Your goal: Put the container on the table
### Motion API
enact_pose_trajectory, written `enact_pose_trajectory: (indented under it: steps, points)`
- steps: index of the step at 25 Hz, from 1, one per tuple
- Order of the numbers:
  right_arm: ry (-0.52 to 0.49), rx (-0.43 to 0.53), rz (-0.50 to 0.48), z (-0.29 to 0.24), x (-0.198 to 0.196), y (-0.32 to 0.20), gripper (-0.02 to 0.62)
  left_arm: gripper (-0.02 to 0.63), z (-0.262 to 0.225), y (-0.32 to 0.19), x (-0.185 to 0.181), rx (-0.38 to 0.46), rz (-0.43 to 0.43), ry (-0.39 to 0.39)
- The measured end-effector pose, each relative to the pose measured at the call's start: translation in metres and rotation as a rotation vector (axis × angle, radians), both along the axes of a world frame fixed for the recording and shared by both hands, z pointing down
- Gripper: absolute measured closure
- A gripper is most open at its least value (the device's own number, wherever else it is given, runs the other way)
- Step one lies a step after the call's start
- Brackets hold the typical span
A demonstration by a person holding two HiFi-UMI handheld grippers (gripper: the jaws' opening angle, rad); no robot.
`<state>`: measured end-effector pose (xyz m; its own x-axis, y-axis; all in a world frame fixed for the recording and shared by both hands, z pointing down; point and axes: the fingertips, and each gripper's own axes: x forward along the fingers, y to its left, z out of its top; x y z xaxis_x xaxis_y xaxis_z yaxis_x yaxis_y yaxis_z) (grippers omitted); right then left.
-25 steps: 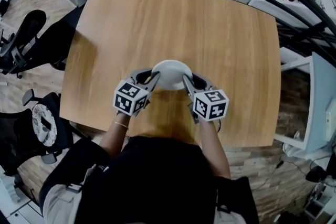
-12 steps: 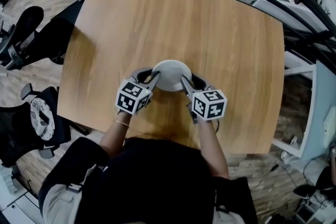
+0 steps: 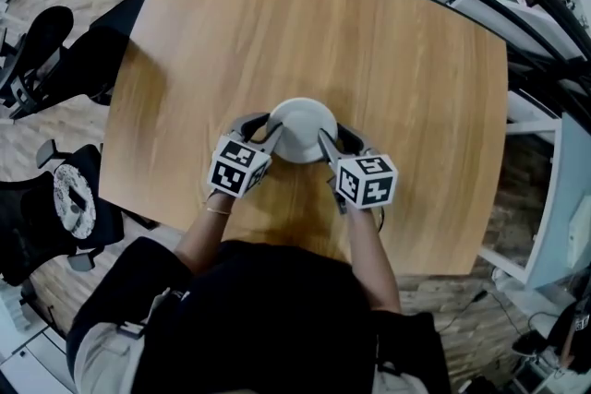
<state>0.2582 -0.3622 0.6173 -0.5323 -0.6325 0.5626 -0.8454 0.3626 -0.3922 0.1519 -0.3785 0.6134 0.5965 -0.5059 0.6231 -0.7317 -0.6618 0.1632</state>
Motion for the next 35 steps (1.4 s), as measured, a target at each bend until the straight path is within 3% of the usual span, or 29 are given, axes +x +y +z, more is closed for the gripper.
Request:
enact_pose_trajectory:
  steps: [7,17,26,35]
  points:
    - [0.012,-0.014,0.001,0.008,-0.002,0.001,0.443,0.457,0.011,0.002,-0.001,-0.029,-0.01,-0.022]
    - [0.037,-0.009,0.024,0.012,0.005,-0.001,0.425,0.448,0.012,0.003,-0.003,-0.044,-0.016,-0.024]
    - [0.02,0.038,0.034,-0.009,0.003,-0.002,0.425,0.448,-0.009,0.004,-0.004,-0.003,-0.037,0.014]
    - [-0.028,0.163,0.055,-0.062,0.003,0.001,0.524,0.474,-0.057,0.014,0.002,0.073,-0.039,0.078]
